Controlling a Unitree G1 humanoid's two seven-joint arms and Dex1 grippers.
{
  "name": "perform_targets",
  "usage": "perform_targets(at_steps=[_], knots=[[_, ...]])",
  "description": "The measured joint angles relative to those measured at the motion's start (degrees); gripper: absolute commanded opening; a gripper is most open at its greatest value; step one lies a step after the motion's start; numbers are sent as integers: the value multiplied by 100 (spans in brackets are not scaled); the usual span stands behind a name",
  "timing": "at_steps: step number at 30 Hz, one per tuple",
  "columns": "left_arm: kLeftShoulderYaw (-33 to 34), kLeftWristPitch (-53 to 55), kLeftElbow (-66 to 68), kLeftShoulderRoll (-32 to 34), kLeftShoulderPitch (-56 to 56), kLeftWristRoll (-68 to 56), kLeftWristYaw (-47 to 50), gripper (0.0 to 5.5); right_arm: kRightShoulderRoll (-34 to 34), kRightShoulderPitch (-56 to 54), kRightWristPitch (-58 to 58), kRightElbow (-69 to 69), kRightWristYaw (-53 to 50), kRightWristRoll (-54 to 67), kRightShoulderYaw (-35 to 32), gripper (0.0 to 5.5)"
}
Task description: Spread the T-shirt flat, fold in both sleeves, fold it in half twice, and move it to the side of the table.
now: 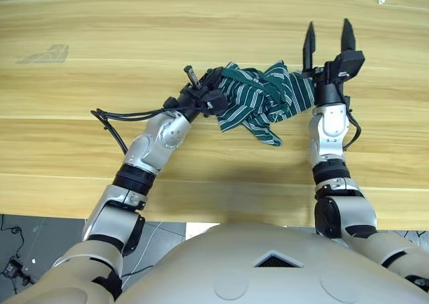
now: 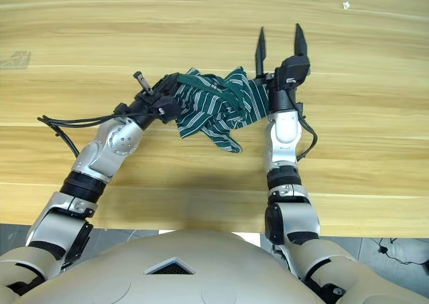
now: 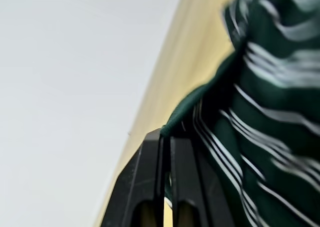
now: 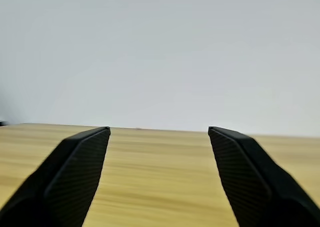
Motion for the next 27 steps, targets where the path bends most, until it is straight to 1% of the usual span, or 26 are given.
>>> perform_targets(at_steps=[3, 6, 8, 11, 13, 16, 21, 25, 27], knots=[[278, 108, -999, 135, 234, -468, -443, 1, -492, 734, 204, -1063, 1500, 758, 474, 367], [411, 310, -1576, 137, 419, -972, -843, 1, -1091, 1348, 561, -1677, 2604, 1313, 660, 367], [442, 426, -1755, 123, 520, -1039, -944, 1, -1485, 1669, 1047, -1995, 3139, 1733, 632, 367], [502, 560, -1926, 95, 534, -1065, -980, 1, -1902, 1893, 1424, -2271, 3565, 1835, 571, 367], [546, 670, -2040, 80, 545, -1067, -999, 1, -2122, 2047, 1589, -2484, 3755, 1823, 559, 367], [594, 717, -2122, 64, 544, -1067, -1011, 1, -2186, 2158, 1627, -2522, 3829, 1508, 663, 367], [596, 720, -2214, 40, 543, -1115, -1114, 1, -2048, 2115, 1610, -2310, 3617, 931, 805, 367], [522, 719, -2295, 10, 542, -1118, -1185, 1, -1860, 2003, 1605, -2223, 3344, 794, 789, 367], [470, 718, -2298, -15, 543, -1113, -1207, 0, -1786, 1942, 1607, -2194, 3224, 697, 787, 333]])
